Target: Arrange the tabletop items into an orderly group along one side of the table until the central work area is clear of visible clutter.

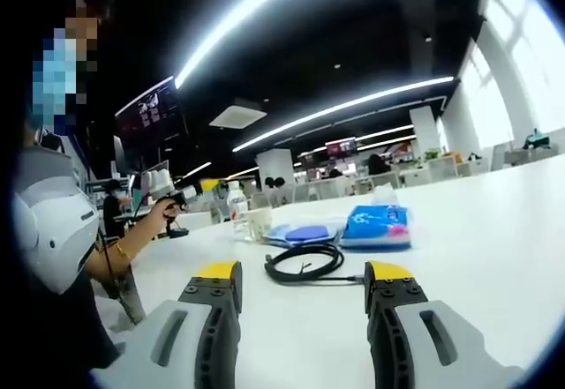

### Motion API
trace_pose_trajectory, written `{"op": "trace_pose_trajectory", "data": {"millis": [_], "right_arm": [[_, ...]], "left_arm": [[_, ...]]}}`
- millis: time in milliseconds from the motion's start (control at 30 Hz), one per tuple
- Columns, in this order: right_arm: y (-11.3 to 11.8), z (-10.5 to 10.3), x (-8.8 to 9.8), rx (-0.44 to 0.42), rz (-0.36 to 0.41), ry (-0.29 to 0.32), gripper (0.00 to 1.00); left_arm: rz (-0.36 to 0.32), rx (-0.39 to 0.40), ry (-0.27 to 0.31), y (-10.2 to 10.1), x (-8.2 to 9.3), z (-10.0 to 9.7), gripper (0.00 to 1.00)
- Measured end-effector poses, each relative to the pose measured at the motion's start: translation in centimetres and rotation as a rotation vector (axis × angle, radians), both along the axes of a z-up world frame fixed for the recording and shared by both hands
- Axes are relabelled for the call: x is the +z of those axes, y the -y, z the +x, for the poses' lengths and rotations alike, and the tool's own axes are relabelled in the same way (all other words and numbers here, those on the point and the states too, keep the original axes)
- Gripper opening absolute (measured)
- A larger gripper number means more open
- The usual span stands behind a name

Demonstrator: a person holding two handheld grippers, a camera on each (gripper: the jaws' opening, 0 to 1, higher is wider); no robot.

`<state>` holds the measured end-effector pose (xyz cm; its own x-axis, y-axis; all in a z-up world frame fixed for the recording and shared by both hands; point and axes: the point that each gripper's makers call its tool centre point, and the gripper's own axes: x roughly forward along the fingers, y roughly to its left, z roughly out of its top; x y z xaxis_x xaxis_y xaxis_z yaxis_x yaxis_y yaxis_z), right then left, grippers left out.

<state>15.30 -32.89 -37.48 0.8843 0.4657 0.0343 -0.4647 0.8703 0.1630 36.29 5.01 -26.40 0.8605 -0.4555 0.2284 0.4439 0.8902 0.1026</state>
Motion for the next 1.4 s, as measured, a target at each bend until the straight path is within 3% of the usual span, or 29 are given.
{"op": "trace_pose_trajectory", "data": {"millis": [367,533,767,1000,1400], "right_arm": [[-0.1,-0.2,-0.1,-0.005,-0.003,-0.003,0.54],[0.1,-0.2,-0.1,-0.01,-0.014,-0.003,0.53],[-0.4,0.0,0.3,0.008,-0.024,0.005,0.53],[-0.5,-0.1,0.0,0.013,-0.024,-0.004,0.53],[-0.3,-0.1,0.3,0.002,-0.035,0.002,0.53]], "left_arm": [[0.015,-0.023,-0.011,0.4,-1.0,-2.0,0.33],[-0.042,-0.063,-0.04,-0.2,-1.7,-3.6,0.33],[-0.041,-0.054,-0.053,-1.0,-2.7,-4.6,0.37],[-0.08,-0.014,-0.064,-3.0,-3.4,-4.8,0.39],[-0.051,-0.026,-0.135,-2.8,-6.6,-5.2,0.43]]}}
